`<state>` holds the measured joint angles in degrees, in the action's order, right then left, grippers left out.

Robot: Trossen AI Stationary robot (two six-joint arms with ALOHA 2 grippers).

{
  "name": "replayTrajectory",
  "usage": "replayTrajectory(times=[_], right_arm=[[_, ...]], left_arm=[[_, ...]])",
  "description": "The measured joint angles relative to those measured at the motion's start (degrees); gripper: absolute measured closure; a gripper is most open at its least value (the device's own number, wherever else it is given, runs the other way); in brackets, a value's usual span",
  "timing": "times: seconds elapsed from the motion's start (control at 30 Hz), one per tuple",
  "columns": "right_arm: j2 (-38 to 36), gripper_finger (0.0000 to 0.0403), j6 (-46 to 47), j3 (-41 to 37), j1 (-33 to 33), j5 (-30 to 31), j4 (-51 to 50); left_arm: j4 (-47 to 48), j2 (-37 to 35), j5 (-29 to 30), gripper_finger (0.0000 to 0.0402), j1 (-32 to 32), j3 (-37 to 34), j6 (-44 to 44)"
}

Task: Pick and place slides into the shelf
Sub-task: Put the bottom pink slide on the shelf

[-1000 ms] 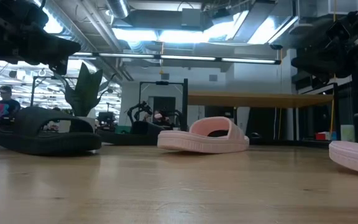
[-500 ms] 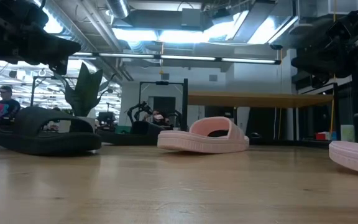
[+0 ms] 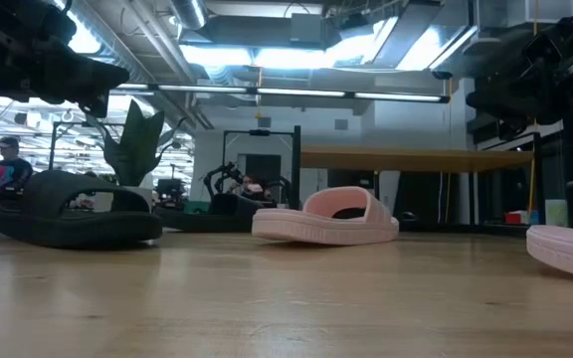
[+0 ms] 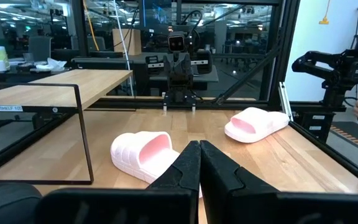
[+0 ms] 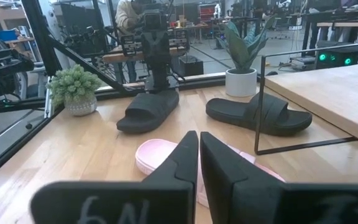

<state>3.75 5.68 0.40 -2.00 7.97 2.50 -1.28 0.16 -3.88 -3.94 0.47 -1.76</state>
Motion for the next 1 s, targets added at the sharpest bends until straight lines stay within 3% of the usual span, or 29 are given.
replayTrajectory(times=[0.43, 0.77, 1.0], right_arm=[[0.0, 0.0382, 1.5, 0.0, 0.0, 0.0, 0.0], [0.0, 0.0382, 0.0, 0.0, 0.0, 0.0, 0.1], [0.0, 0.0382, -1.6, 0.0, 0.0, 0.0, 1.8]], left_arm=[[0.0, 0.0, 0.3, 0.0401, 0.0, 0.0, 2.3], [-1.0, 0.0, 0.3, 0.0401, 0.0, 0.0, -5.2], [-1.0, 0.0, -4.8, 0.0401, 0.0, 0.0, -5.5]])
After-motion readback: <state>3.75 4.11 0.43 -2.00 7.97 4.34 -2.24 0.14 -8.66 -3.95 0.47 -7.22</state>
